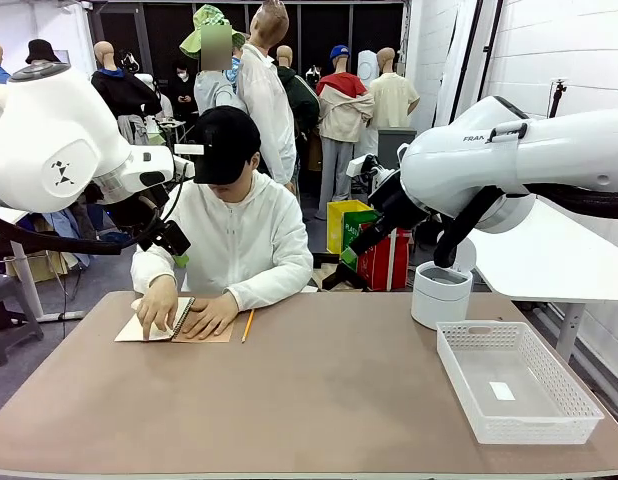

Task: Sort the paper based on its condition.
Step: If a person hands you a paper, place it in the Organizing basket , and if it's crumpled, put it in the Trash can.

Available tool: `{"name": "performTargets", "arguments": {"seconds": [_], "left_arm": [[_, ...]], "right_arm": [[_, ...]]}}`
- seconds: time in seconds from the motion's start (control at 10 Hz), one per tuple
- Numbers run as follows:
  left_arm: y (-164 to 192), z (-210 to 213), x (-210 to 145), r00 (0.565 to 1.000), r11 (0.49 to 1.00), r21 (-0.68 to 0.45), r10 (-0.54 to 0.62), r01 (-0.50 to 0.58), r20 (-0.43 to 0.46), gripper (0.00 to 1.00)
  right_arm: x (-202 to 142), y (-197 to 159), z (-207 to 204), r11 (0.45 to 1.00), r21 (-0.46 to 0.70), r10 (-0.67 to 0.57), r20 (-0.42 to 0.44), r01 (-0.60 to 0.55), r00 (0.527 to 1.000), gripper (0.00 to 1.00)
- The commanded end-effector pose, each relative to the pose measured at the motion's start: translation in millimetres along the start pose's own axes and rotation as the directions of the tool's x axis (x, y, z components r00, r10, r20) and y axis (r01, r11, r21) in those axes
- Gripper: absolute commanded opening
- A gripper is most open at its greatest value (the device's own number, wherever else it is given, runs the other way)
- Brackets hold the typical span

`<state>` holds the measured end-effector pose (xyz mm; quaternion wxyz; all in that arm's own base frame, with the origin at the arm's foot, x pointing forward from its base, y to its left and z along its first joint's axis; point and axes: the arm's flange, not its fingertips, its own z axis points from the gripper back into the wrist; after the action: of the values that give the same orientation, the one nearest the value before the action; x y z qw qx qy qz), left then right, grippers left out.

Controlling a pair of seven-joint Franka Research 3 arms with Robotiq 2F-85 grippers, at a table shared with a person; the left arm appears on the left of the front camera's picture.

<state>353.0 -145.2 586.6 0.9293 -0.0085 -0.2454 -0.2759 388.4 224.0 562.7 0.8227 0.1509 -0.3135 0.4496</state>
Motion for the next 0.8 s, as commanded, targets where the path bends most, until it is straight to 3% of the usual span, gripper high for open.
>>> {"name": "performTargets", "arguments": {"seconds": [0.0,0.7], "left_arm": [[0.9,0.5,0.2,1.0,1.0,-0.002,0.002,-0.002,0.006,1.0],[0.9,0.5,0.2,1.0,1.0,-0.002,0.002,-0.002,0.006,1.0]], "right_arm": [[1.0,0.7,0.3,1.0,-0.004,-0.004,-0.001,0.004,1.0,1.0],[1.0,0.7,0.3,1.0,-0.004,-0.004,-0.001,0.004,1.0,1.0]]}}
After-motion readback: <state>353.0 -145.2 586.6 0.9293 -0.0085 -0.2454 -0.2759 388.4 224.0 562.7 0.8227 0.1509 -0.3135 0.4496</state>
